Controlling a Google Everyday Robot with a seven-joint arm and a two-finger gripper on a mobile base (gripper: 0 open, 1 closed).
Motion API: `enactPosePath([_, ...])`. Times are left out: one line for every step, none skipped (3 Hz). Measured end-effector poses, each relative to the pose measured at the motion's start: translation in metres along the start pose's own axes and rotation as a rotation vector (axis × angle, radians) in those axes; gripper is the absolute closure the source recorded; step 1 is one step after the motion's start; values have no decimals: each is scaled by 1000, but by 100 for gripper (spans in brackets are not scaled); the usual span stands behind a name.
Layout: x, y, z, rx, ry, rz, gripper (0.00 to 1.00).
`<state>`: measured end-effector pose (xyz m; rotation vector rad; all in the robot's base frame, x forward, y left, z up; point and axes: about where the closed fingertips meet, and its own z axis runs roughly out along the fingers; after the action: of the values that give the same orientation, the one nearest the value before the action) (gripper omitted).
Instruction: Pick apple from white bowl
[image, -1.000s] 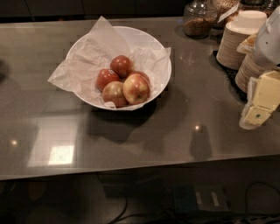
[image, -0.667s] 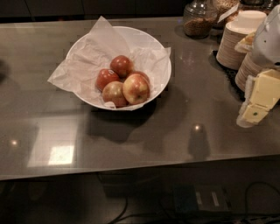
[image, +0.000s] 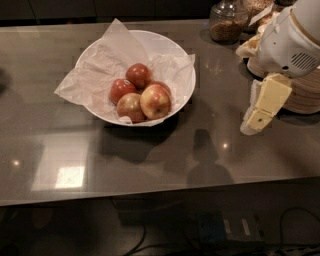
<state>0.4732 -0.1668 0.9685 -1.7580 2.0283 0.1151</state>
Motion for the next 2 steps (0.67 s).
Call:
enactPosePath([-28,-5,7,-34,-121,-58,0])
enactPosePath([-28,-5,7,-34,-121,-58,0])
